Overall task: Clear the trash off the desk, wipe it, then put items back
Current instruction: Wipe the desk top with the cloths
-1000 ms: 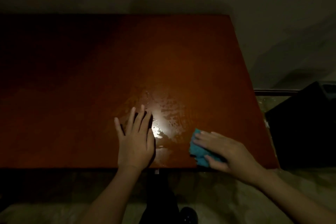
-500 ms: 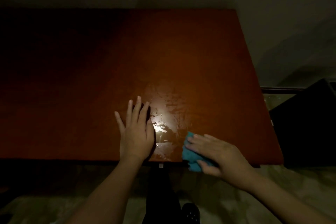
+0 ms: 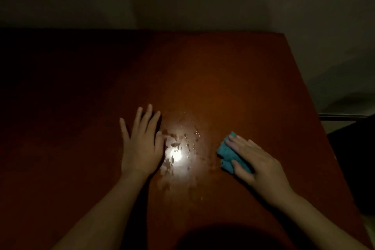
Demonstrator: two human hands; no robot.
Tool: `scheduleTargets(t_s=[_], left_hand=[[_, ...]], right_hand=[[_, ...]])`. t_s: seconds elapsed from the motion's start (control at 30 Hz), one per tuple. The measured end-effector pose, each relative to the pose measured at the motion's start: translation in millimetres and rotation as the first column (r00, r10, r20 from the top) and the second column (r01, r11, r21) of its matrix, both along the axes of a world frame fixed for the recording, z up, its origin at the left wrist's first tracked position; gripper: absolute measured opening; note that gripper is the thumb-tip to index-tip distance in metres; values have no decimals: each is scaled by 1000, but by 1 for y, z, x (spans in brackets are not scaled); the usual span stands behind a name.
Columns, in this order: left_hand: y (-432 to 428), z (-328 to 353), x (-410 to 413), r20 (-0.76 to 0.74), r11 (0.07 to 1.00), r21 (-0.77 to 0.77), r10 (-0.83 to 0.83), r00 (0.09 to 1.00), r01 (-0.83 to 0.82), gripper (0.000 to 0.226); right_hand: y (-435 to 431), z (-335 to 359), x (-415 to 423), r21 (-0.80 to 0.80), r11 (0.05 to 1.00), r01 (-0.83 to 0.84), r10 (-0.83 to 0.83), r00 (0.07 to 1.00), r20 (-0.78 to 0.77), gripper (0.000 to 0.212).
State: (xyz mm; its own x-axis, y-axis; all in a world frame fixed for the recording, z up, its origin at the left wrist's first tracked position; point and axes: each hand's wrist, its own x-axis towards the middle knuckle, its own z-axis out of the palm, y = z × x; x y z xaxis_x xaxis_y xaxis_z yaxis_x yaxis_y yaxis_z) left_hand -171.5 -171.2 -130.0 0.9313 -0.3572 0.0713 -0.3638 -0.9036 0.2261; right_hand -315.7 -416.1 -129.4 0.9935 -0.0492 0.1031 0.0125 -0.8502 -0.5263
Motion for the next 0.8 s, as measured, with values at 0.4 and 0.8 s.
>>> scheduleTargets(t_s=[0.4,0.8], left_hand=[[-16,-3,99,-46,999,-12,-30,999,30,67],[-23,3,119,-11,992,-47,-116,993,115,72]], right_hand=[[-1,-4,214,-115,975,191,-187,981,48,46],[-8,9,147,-43,991,-126,127,992,24,51]])
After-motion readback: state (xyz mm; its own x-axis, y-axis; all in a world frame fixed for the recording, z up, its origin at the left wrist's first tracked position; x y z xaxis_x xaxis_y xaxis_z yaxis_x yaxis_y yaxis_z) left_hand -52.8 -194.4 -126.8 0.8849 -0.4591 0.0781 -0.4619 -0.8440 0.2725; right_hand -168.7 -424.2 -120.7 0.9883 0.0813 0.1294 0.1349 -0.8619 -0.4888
